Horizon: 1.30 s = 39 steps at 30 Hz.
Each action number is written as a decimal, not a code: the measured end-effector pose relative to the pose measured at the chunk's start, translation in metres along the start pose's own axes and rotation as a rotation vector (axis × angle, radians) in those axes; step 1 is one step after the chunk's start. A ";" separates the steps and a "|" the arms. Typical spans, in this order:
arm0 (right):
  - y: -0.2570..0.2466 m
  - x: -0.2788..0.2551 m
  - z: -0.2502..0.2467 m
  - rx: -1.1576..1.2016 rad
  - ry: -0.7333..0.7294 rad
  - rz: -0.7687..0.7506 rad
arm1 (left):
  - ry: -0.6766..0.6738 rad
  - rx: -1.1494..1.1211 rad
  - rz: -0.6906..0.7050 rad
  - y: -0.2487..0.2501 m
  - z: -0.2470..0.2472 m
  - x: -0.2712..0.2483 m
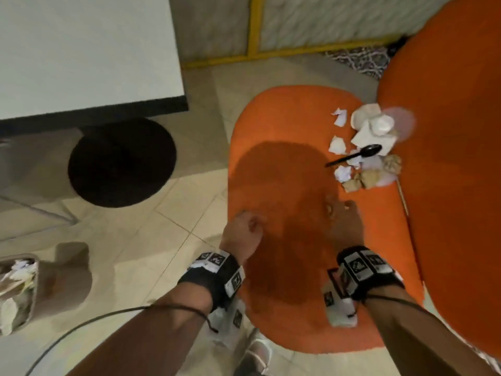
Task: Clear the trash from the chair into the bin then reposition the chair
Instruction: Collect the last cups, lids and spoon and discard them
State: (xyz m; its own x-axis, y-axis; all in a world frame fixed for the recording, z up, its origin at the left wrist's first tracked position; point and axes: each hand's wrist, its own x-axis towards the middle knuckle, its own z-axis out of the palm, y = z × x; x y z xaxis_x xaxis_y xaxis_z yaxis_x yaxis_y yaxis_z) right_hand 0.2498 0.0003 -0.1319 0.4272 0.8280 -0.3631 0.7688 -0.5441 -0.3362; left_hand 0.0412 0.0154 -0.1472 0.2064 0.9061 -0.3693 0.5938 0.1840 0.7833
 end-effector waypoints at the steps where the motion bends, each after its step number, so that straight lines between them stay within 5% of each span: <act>1: 0.013 0.005 -0.006 0.026 -0.025 0.036 | -0.006 0.016 0.022 0.009 0.010 0.008; 6: 0.034 0.037 -0.006 -0.009 -0.225 -0.017 | -0.077 0.188 0.143 0.046 0.029 0.059; 9: 0.031 0.055 -0.003 0.127 -0.225 -0.045 | -0.051 0.219 0.181 0.071 0.029 0.099; 11: 0.033 0.066 -0.004 0.183 -0.128 -0.047 | -0.070 0.241 0.229 0.090 0.032 0.126; 15: 0.041 0.100 -0.032 0.296 0.306 0.169 | -0.029 0.250 0.316 0.132 0.046 0.185; 18: 0.050 0.128 -0.048 0.388 0.411 0.337 | -0.079 0.209 0.316 0.164 0.059 0.231; 23: 0.049 0.158 -0.051 0.284 0.251 0.289 | -0.230 0.318 0.503 0.227 0.084 0.278; 27: 0.052 0.173 -0.048 0.040 0.094 0.337 | -0.478 0.741 0.523 0.253 0.113 0.308; 30: 0.056 0.176 -0.047 0.018 0.065 0.352 | -0.520 0.920 0.574 0.251 0.131 0.308; 35: 0.056 0.168 -0.045 -0.036 0.120 0.330 | -0.380 0.670 0.749 0.225 0.131 0.291; 39: 0.056 0.158 -0.041 -0.120 0.195 0.296 | -0.256 0.338 0.635 0.211 0.114 0.272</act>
State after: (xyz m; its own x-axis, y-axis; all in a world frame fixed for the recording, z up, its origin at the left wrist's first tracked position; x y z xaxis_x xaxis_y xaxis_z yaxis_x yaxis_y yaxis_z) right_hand 0.3793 0.1063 -0.1728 0.7132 0.6536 -0.2534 0.6435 -0.7538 -0.1330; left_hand 0.3113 0.2567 -0.1395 0.7368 0.6752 -0.0358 0.4985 -0.5067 0.7034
